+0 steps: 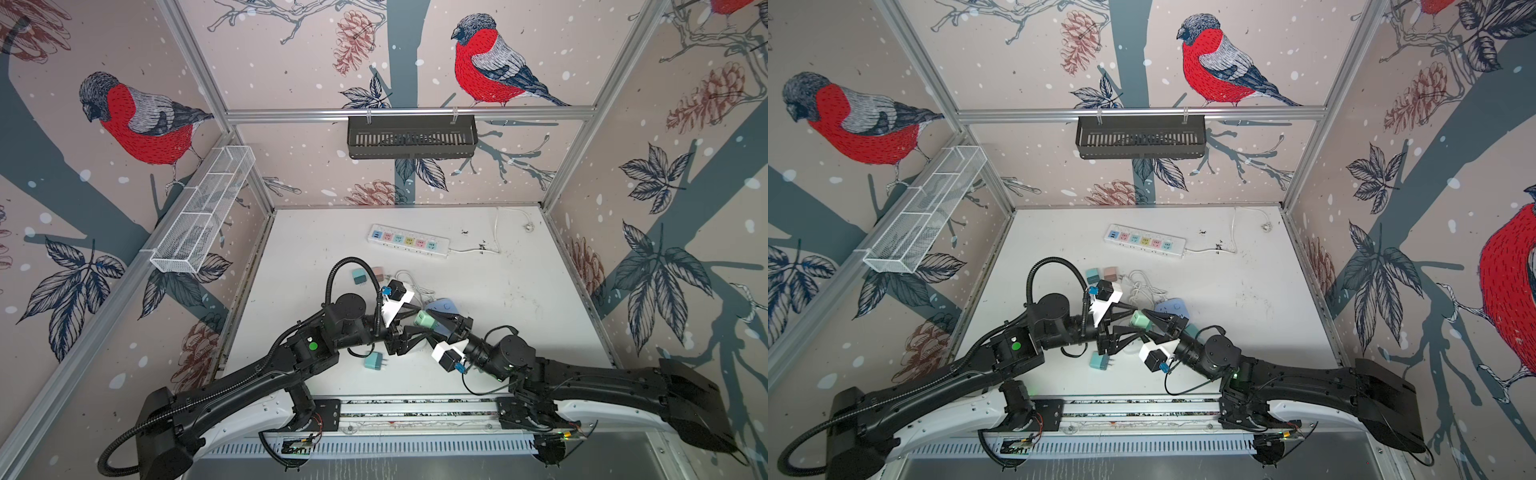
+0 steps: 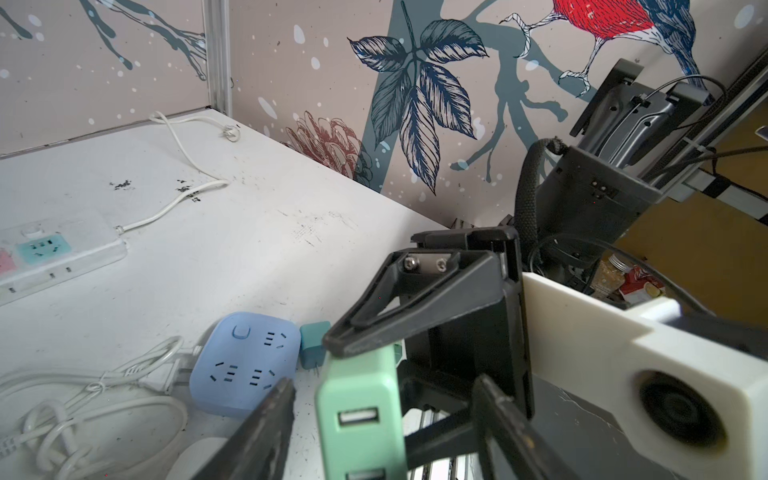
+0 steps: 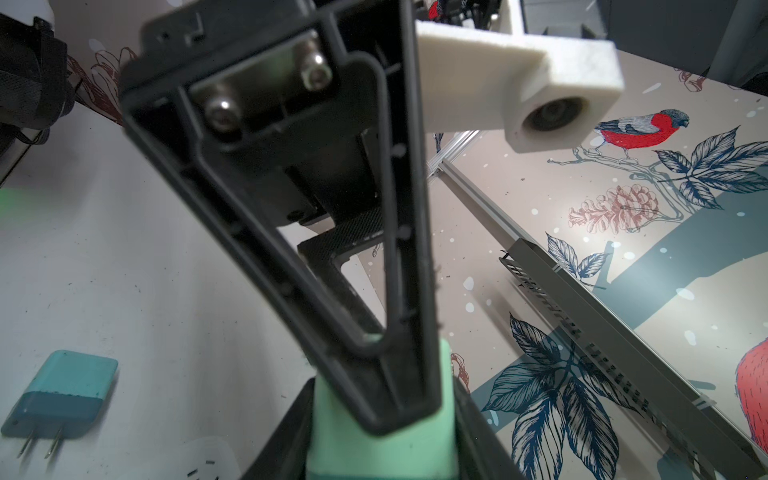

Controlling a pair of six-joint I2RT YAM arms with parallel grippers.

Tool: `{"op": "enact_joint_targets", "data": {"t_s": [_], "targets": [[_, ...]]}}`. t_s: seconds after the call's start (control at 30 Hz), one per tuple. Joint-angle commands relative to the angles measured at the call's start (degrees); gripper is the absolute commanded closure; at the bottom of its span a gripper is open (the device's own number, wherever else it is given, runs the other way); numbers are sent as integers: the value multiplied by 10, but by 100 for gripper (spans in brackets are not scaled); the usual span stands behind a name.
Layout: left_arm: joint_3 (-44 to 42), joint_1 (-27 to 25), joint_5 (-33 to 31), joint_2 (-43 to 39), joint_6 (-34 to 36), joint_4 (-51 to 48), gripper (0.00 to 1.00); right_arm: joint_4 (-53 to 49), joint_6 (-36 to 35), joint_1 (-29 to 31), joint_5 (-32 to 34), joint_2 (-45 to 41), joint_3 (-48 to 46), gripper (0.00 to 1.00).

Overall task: Insert the plug
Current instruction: 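Close the left gripper on the adapter held by the right gripper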

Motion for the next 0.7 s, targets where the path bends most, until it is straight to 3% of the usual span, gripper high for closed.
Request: {"op": "enact_joint_targets", "data": {"t_s": [0.0,0.07,0.33,0.43,0.5,0.53,0.57,0.67], "targets": [[12,-13,-21,9,23,-5,44,17,-7,3,-1,-4,9,99],[16,-15,-23,13,23,-9,53,17,-6,4,2,-10,5,98],[23,-17,-14,31,26,-6,75,29,-2,5,-21,-17,-11,96],[27,-17,-8,40,32,-8,93,35,3,6,-11,-5,-12,73],[23,-17,-16,40,34,-1,100,36,7,8,3,-2,-13,58],[19,-17,-23,38,36,3,100,42,11,10,11,-4,-17,44],[17,-17,-30,35,44,4,100,51,17,10,16,-10,-24,2],[17,-17,-81,21,31,-11,100,42,43,8,23,-37,-42,0]]}}
